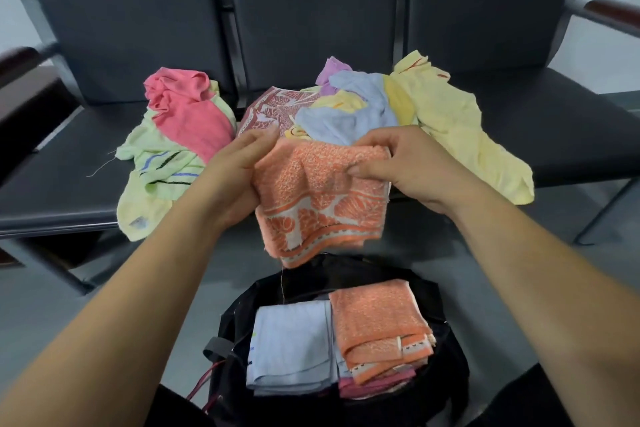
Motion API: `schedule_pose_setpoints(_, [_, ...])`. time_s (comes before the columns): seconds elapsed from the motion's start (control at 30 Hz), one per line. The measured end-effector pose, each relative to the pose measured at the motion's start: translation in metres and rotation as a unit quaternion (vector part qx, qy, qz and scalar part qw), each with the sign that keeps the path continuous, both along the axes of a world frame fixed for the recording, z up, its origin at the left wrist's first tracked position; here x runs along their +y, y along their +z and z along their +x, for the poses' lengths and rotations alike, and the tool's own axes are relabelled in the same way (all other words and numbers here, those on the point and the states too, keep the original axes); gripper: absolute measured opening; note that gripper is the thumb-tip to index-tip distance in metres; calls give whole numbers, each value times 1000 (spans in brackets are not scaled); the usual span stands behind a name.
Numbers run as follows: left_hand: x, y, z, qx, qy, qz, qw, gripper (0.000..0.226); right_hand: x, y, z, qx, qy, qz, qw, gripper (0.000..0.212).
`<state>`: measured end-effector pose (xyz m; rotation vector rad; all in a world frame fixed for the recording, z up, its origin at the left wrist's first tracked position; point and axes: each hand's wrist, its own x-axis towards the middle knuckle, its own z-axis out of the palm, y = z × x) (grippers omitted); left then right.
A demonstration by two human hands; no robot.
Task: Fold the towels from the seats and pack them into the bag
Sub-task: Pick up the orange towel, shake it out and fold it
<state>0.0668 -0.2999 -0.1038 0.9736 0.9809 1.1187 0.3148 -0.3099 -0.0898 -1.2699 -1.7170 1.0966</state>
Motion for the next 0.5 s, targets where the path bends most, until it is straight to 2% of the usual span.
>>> schedule_pose_setpoints(0.03, [-2, 1, -1, 18, -30, 31, 999, 36, 1, -1, 0, 20, -4, 6, 1000, 19])
schedule_pose_setpoints(0.13, [-5, -3, -6, 83, -115, 79, 987, 74, 3, -4, 3, 33, -23, 43, 998, 21])
schedule_pose_setpoints(0.2, [-9, -8, -1, 123, -130, 89, 980, 80, 6, -6, 3, 46, -52, 56, 996, 21])
schedule_pose_setpoints(0.27, [-11, -12, 6, 167, -119, 90, 975, 77, 7, -7, 2, 65, -89, 54, 992, 19])
schedule_pose_setpoints(0.37, [-8, -19, 11, 158, -67, 57, 984, 72, 6, -5, 2, 100, -140, 15, 985, 19])
schedule_pose_setpoints(0.5, [-2, -23, 18, 119, 23, 5, 993, 37, 3, 1, 10, 139, -141, -64, 978, 21])
